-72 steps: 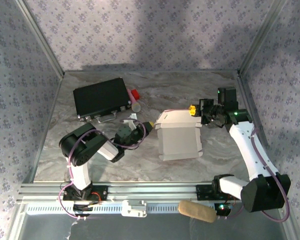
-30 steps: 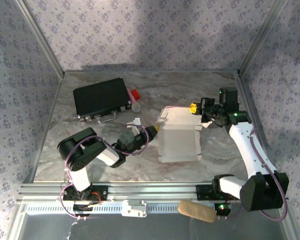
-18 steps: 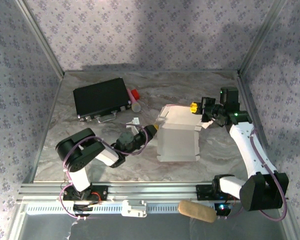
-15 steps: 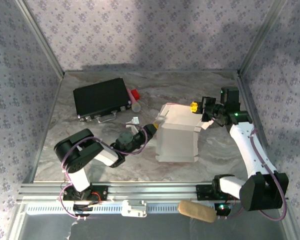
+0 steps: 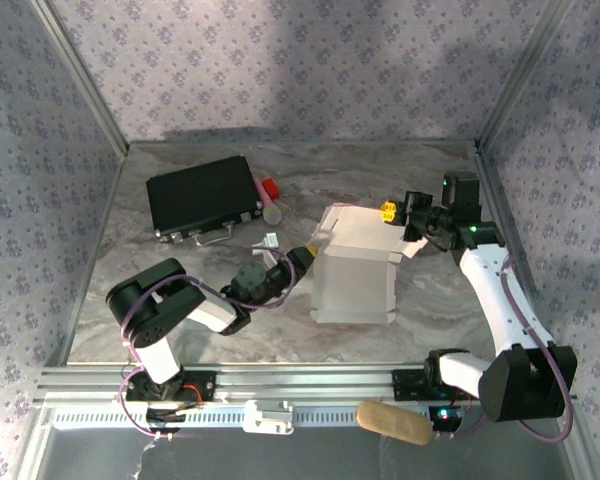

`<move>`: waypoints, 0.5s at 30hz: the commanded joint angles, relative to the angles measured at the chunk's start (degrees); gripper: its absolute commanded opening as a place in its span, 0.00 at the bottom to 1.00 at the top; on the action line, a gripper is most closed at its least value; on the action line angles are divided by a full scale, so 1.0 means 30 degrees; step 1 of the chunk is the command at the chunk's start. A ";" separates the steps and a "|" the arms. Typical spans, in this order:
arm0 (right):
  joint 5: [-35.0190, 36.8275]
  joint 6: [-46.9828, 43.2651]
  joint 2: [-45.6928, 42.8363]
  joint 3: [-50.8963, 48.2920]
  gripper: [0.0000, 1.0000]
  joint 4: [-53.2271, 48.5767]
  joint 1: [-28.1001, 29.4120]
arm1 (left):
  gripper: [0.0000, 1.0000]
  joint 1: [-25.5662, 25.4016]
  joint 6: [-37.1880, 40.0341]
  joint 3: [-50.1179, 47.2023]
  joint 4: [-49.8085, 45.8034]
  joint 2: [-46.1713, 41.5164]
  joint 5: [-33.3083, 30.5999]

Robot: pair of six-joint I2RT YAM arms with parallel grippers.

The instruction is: Fold the paper box

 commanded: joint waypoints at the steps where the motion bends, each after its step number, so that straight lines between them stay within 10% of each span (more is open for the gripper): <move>1: -0.0302 0.0300 0.0048 0.0039 0.00 0.0263 -0.0185 | 0.45 -0.0421 0.0717 0.0384 0.1304 -0.0421 -0.0181; 15: -0.0302 0.0315 0.0137 -0.0099 0.00 0.0284 -0.0364 | 0.49 -0.0580 0.1297 -0.0888 0.1304 -0.0970 -0.1350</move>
